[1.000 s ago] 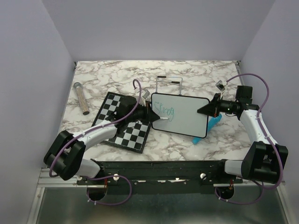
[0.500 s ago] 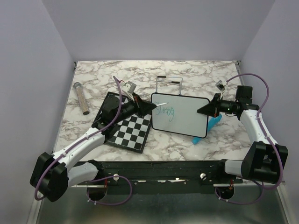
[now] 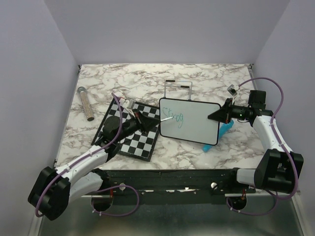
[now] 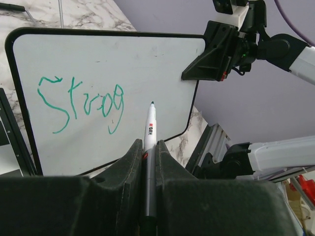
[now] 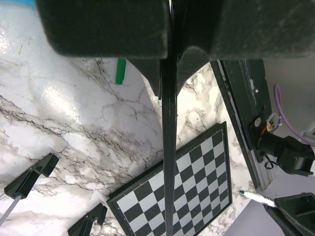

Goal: Write a sentence on the whiteboard

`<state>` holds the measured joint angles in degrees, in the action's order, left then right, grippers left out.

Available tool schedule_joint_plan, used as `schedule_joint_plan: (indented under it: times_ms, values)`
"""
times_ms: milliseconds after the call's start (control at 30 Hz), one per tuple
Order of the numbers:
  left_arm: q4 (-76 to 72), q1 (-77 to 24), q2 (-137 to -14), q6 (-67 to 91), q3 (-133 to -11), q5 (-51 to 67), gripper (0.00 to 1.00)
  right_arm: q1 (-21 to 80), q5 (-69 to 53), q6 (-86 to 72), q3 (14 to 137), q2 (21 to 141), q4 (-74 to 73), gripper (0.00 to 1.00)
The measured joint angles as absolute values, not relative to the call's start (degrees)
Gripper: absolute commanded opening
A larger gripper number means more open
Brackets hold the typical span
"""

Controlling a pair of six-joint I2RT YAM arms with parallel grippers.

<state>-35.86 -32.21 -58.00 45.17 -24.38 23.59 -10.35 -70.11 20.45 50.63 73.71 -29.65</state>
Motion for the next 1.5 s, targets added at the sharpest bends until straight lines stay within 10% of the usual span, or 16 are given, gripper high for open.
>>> schedule_joint_plan:
  times_ms: [1500]
  values:
    - [-51.5, -37.7, -82.7, 43.9, -30.5, 22.8, 0.00, -10.3, -70.5, 21.1, 50.6, 73.7, -29.7, 0.01]
